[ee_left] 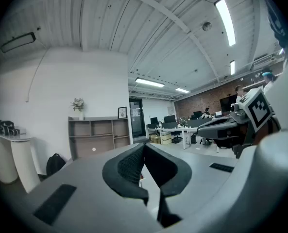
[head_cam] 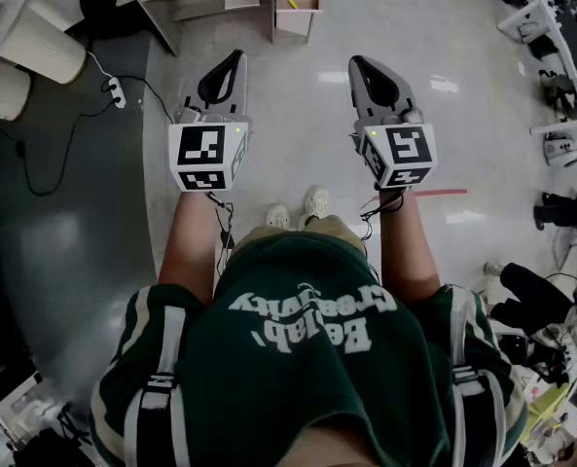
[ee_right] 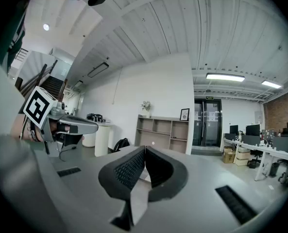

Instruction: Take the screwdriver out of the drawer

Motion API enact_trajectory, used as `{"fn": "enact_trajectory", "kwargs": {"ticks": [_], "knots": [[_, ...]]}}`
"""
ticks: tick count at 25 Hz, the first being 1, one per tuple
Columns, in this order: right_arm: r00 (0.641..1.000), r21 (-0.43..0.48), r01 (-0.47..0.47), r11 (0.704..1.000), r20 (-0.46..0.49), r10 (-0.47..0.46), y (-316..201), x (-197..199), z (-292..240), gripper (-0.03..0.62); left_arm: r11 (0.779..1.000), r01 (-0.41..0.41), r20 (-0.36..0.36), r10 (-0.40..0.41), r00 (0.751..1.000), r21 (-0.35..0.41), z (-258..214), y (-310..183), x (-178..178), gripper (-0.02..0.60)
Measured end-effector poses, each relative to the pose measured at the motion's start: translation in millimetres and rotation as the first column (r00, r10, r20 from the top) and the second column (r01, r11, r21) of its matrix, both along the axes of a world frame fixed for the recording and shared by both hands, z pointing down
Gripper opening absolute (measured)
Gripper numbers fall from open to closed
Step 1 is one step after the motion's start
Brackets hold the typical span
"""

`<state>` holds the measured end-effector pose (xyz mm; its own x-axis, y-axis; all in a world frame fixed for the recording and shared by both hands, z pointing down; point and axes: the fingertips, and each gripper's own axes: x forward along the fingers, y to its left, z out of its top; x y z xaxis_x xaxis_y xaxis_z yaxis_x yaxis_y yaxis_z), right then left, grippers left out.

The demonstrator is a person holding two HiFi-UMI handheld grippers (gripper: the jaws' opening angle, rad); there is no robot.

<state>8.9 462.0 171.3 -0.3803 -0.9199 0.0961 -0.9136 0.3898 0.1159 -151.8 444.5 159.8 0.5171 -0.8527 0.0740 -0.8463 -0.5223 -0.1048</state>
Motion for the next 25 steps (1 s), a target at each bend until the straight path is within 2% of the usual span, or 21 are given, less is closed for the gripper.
{"fn": "enact_trajectory", "kwargs": {"ticks": [17, 25], "knots": [[0.999, 0.037, 0.050, 0.998, 0.010, -0.051, -4.5, -16.4, -13.7, 0.035, 0.999, -0.032, 0.008, 0.031, 0.999, 0.015, -5.8, -8.3, -1.6, 0.018], [0.997, 0.031, 0.071, 0.997, 0.009, -0.072, -40.4, -14.1, -6.8, 0.035, 0.999, -0.045, 0.025, 0.045, 0.999, 0.021, -3.1, -44.6, 6.5, 0.018]]}}
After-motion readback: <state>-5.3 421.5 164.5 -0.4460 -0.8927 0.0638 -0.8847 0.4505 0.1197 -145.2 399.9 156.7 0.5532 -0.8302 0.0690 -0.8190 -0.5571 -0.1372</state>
